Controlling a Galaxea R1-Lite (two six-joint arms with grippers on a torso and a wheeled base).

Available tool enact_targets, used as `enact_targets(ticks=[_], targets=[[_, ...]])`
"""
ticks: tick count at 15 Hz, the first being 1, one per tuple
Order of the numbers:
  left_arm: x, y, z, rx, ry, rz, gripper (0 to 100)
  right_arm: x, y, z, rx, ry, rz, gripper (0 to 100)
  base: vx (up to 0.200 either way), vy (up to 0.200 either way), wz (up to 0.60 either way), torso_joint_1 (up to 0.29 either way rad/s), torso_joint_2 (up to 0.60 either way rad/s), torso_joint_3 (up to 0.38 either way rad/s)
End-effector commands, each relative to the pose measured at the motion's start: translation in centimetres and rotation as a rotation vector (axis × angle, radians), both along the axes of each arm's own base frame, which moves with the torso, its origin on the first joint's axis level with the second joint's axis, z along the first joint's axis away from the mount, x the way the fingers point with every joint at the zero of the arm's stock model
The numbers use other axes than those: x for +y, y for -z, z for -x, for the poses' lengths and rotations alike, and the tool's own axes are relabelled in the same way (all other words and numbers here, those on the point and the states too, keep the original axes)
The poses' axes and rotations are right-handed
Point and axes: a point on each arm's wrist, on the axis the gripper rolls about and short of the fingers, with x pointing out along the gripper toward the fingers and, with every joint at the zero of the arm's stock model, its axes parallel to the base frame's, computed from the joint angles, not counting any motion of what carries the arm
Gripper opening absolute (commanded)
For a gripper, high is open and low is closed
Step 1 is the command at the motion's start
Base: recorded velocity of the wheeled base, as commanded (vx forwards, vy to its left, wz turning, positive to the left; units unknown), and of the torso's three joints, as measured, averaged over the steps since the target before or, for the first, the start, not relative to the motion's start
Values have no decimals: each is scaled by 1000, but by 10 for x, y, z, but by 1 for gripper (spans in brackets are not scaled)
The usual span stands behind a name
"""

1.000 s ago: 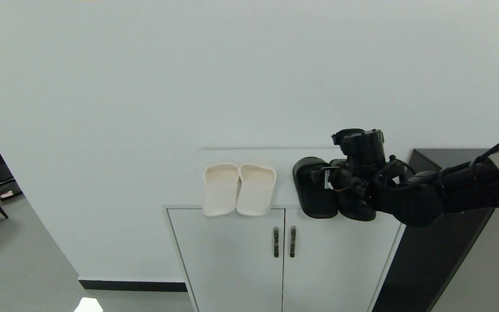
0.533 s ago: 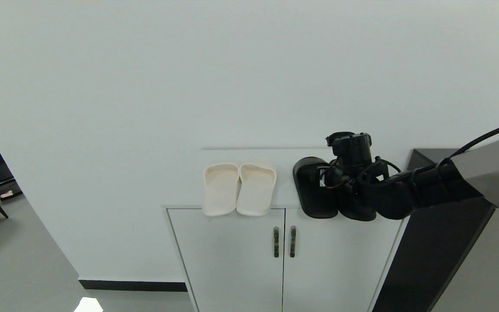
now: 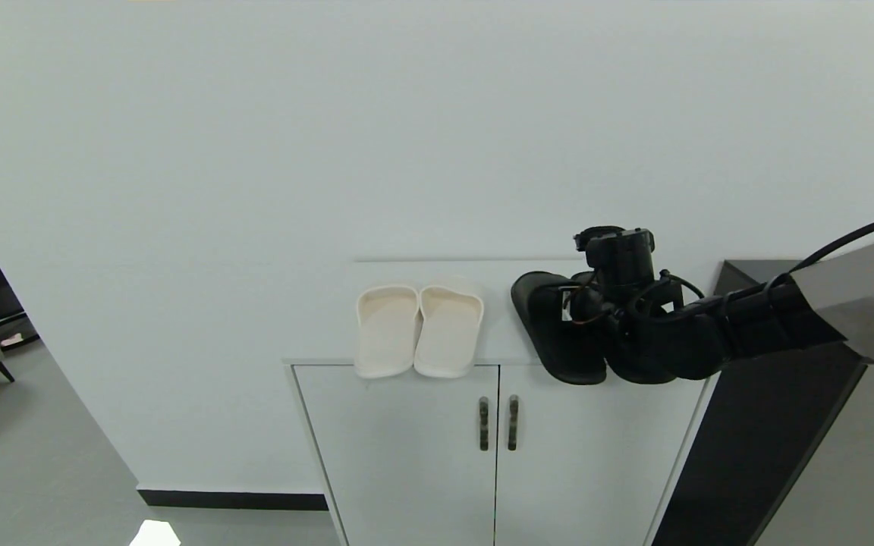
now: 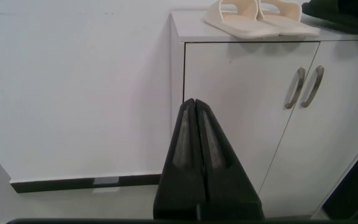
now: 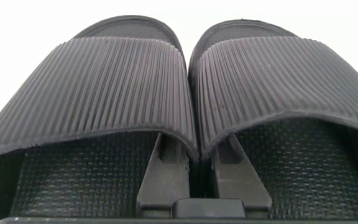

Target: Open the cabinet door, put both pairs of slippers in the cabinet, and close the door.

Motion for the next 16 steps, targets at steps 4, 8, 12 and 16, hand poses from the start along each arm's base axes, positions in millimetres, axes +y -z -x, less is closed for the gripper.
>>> enact_targets(ticks=[4, 8, 12, 16], targets=[[0, 0, 0, 1, 0, 1, 0, -7, -37, 72, 4, -194, -58, 0, 0, 0, 0, 0, 0, 0], [0, 0, 0, 1, 0, 1, 0, -40, -38, 144, 18, -488, -147, 0, 0, 0, 0, 0, 0, 0], [0, 0, 0, 1, -1, -1, 0, -64, -23, 202, 91, -744, -190, 0, 0, 0, 0, 0, 0, 0], [0, 0, 0, 1, 2, -1, 0, -62, -23, 210, 90, -776, -192, 0, 0, 0, 0, 0, 0, 0]])
